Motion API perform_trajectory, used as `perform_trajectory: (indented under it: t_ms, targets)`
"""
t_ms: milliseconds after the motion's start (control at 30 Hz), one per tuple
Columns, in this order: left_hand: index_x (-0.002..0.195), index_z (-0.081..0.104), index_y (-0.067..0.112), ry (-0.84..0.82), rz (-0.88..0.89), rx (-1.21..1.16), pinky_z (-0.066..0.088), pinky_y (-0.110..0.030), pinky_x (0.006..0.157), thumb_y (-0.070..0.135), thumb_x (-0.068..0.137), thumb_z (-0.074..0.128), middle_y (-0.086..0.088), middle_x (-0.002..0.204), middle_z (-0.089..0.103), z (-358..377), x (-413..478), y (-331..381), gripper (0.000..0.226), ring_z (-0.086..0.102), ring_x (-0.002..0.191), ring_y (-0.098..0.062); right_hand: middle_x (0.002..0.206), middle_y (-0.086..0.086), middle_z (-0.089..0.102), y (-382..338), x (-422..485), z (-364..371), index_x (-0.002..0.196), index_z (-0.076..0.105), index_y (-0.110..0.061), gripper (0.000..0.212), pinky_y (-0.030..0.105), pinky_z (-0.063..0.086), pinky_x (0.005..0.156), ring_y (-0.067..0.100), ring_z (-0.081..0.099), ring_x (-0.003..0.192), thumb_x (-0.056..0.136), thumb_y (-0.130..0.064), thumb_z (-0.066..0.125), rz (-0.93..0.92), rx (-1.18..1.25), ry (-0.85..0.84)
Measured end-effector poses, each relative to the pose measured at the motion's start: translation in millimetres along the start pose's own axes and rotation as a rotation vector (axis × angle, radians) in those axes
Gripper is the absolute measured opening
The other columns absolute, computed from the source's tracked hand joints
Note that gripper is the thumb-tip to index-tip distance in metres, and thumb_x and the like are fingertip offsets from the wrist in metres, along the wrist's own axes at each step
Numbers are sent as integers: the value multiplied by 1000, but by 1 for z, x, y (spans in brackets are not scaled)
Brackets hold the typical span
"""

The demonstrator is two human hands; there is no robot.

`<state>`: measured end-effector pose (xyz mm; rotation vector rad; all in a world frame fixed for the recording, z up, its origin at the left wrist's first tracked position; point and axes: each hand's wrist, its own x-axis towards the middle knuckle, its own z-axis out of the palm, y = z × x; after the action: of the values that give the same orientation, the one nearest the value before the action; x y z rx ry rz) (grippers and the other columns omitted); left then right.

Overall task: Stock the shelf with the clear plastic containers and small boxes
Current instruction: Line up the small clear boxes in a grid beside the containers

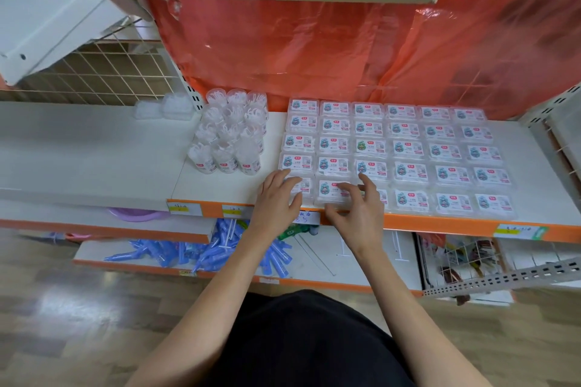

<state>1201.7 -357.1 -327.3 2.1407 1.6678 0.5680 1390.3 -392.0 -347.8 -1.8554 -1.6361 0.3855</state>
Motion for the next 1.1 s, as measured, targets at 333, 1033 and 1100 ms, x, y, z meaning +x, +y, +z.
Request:
perform_trajectory:
  t_ms: [333,1033,1100]
  targets:
    - [132,57,15,194,-127,100,20,-34,112,17,92,59,-8,147,44,-57,-18,-37,40,31,140,-27,130,10,56,-78,24,15,111,67,-14,35,43,41,99,28,51,121,82,-32,58,-208,183,97]
    - [142,42,9,101,-229,316,24,-37,111,22,91,57,-9,151,35,-215,40,-348,54,29,139,-28,157,14,25,-351,101,251,147,34,-7,66,40,30,110,31,27,142,90,-24,62,-343,-187,-285]
    - [145,35,9,59,-201,345,23,-38,112,21,91,55,-8,155,29,-217,68,-364,59,27,140,-29,162,14,15,-355,126,267,151,27,-8,70,41,26,114,30,20,147,91,-21,62,-328,-271,-281]
